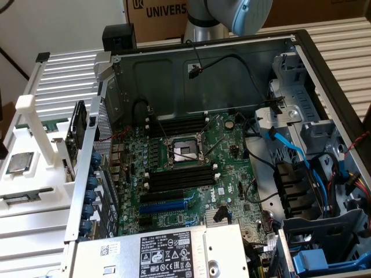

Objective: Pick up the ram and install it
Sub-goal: 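Pick up the ram and move it above insertion slot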

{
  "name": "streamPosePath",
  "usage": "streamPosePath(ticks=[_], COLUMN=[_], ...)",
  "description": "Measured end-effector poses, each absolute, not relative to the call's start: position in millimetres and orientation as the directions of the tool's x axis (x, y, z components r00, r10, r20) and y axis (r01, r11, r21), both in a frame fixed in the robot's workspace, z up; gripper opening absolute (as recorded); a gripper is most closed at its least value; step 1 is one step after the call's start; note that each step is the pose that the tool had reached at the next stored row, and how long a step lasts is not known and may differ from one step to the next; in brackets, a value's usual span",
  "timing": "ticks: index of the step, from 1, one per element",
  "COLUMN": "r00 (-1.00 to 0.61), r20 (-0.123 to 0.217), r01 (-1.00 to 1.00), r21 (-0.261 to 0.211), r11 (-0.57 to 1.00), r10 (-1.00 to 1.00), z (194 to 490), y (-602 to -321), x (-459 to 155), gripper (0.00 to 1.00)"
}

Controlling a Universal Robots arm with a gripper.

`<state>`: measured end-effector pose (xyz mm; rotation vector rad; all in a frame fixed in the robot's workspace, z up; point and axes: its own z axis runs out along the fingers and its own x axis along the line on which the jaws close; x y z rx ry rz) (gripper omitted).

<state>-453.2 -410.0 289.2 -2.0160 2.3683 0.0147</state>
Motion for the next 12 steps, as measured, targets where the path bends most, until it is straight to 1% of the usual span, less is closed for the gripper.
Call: streamPosePath(ticks=[1,2,3,4,9,12], r00=[-0.159,-0.16,-0.16,-0.16,-0.158,-0.155], r20=[-0.03,-0.031,-0.032,-0.032,-0.037,-0.042], r01=[-0.987,-0.987,-0.987,-0.987,-0.987,-0.988], r21=[-0.011,-0.006,-0.005,-0.003,0.01,0.026], r11=[0.16,0.16,0.16,0.16,0.158,0.154], r10=[-0.987,-0.987,-0.987,-0.987,-0.987,-0.987], z=[287.6,284.6,283.1,281.3,274.4,269.2], y=[-410.6,-411.5,-411.9,-412.4,-416.3,-421.0], x=[-453.2,-453.2,-453.2,-453.2,-452.7,-449.9], gripper=[0.11,0.16,0.16,0.24,0.24,0.24])
